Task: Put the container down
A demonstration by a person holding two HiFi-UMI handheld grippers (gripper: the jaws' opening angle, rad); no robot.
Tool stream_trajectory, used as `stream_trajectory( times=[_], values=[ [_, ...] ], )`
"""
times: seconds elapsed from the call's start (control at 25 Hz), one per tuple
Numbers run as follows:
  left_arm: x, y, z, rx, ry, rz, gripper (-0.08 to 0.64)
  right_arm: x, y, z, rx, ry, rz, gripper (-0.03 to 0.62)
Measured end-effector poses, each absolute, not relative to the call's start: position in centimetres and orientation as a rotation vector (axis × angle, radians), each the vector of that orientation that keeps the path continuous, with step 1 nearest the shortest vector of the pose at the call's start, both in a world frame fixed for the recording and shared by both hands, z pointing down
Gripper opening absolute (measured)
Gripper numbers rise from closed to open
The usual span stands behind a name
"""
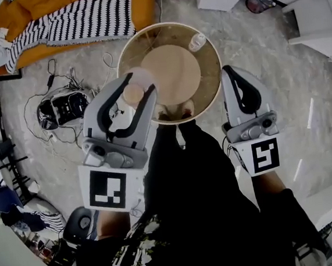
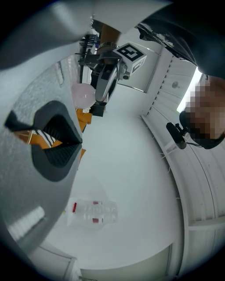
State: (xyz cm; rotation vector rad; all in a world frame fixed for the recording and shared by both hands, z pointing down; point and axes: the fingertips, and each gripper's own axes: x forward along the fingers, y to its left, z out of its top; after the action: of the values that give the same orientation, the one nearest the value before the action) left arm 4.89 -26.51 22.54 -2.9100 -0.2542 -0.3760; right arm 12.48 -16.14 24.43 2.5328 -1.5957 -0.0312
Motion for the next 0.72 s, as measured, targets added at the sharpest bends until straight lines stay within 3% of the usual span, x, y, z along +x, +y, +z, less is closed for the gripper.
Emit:
stream_trajectory(
  times=[0.72],
  values=[
    [8.6, -28.8, 38.5, -2.957, -0.28, -0.597, 0.15, 14.8, -18.5, 39.4, 2.549, -1.553, 0.298, -0.005]
  ],
)
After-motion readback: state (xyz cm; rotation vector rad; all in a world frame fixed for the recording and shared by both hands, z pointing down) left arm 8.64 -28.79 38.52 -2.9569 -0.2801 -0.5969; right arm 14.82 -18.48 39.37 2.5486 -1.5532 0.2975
